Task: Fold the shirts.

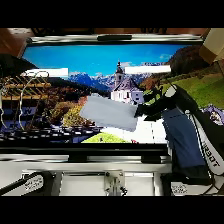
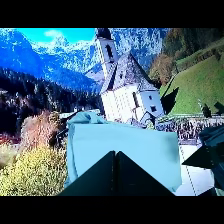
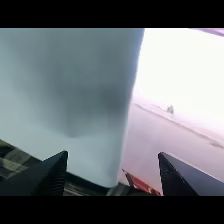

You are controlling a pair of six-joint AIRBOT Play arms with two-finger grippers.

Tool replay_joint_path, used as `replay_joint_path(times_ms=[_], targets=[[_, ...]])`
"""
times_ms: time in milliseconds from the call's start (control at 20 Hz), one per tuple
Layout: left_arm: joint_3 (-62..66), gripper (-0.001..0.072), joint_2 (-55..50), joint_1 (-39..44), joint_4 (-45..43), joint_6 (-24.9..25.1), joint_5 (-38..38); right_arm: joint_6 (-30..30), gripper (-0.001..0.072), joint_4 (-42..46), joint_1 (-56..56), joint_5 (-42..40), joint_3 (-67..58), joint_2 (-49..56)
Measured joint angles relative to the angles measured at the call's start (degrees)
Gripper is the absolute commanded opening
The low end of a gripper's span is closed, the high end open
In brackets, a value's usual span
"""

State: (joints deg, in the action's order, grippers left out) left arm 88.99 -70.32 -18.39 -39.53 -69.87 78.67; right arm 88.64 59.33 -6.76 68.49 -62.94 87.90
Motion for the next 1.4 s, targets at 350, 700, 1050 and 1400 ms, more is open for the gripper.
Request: replay_joint_path(times_ms=[350, 700, 1050, 1400], targets=[[0.0, 0.0029, 0.0, 0.0, -0.1, -1.5, 0.1, -4.2, 0.0074, -7.4, -4.2, -9.1, 0.8, 5.0], [0.0, 0.0029, 0.0, 0.0, -0.2, -1.1, 0.0, -7.0, 0.0073, -7.1, 5.4, -2.6, -11.3, -7.5], [0.0, 0.0030, 0.0, 0.0, -0.1, 0.5, 1.7, 0.6, 0.0074, 4.9, 24.0, 14.6, -17.2, -25.3], [0.0, 0.0029, 0.0, 2.4, -0.1, 2.4, 4.1, 2.8, 0.0074, 16.5, 37.9, 25.7, -17.9, -33.5]])
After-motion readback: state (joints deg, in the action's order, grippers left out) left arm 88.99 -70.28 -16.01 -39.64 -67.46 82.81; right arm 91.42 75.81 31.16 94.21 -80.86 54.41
